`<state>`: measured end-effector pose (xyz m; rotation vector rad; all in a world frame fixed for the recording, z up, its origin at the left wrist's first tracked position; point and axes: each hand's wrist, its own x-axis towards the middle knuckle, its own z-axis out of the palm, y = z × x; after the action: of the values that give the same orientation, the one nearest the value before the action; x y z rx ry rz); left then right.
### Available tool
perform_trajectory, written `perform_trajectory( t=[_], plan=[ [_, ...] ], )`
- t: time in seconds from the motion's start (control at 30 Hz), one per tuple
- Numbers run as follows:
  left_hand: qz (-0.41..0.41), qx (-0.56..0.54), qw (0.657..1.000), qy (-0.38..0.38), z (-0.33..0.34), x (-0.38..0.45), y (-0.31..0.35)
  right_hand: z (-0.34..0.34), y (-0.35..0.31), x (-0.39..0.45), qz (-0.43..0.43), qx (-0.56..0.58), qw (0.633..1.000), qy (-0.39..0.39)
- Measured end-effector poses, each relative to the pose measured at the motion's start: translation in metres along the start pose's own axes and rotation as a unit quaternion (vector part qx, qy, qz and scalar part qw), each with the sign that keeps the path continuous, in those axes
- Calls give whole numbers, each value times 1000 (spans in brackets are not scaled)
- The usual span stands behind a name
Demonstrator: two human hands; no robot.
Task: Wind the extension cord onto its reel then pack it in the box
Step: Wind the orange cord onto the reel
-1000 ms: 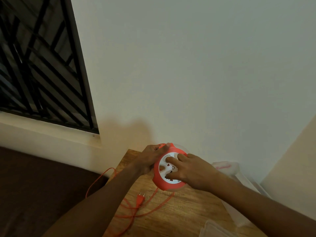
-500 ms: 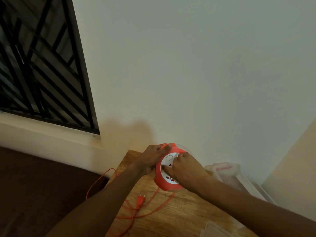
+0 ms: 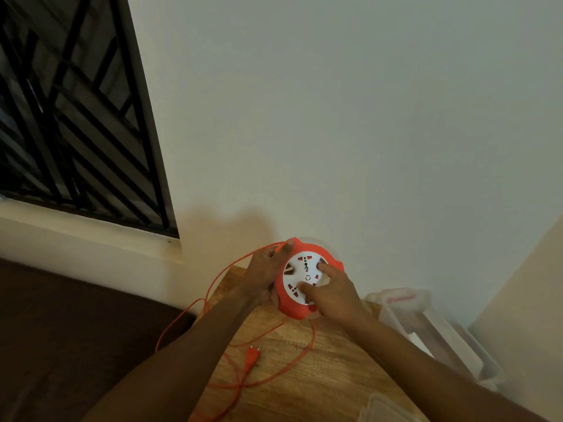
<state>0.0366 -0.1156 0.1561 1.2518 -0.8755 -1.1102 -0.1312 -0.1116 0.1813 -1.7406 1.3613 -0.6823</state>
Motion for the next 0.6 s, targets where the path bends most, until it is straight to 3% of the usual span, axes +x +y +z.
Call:
perform_trajectory(
  t=[0.07, 0.1, 0.2, 0.27, 0.3, 0.43, 0.6],
  plan=[
    [-17, -19, 1000, -10, 1, 0, 0, -6, 5, -5, -81, -171, 982, 25],
    [-20, -19, 999, -17, 1, 0, 0, -12, 6, -8, -137, -274, 951, 46],
    [-23, -13, 999, -33, 1, 0, 0, -28, 13, -4, -333, -473, 815, 42],
    [-27, 1, 998, -49, 1, 0, 2, -35, 18, 2, -430, -515, 742, -16],
    [-28, 15, 998, -60, 1, 0, 2, -37, 15, 3, -452, -520, 723, -47],
    [-29, 69, 990, -117, 7, -1, 7, -42, -2, 1, -479, -556, 671, -106],
    [-37, 56, 990, -128, 9, 1, 4, -38, -4, -4, -504, -603, 608, -112]
  ],
)
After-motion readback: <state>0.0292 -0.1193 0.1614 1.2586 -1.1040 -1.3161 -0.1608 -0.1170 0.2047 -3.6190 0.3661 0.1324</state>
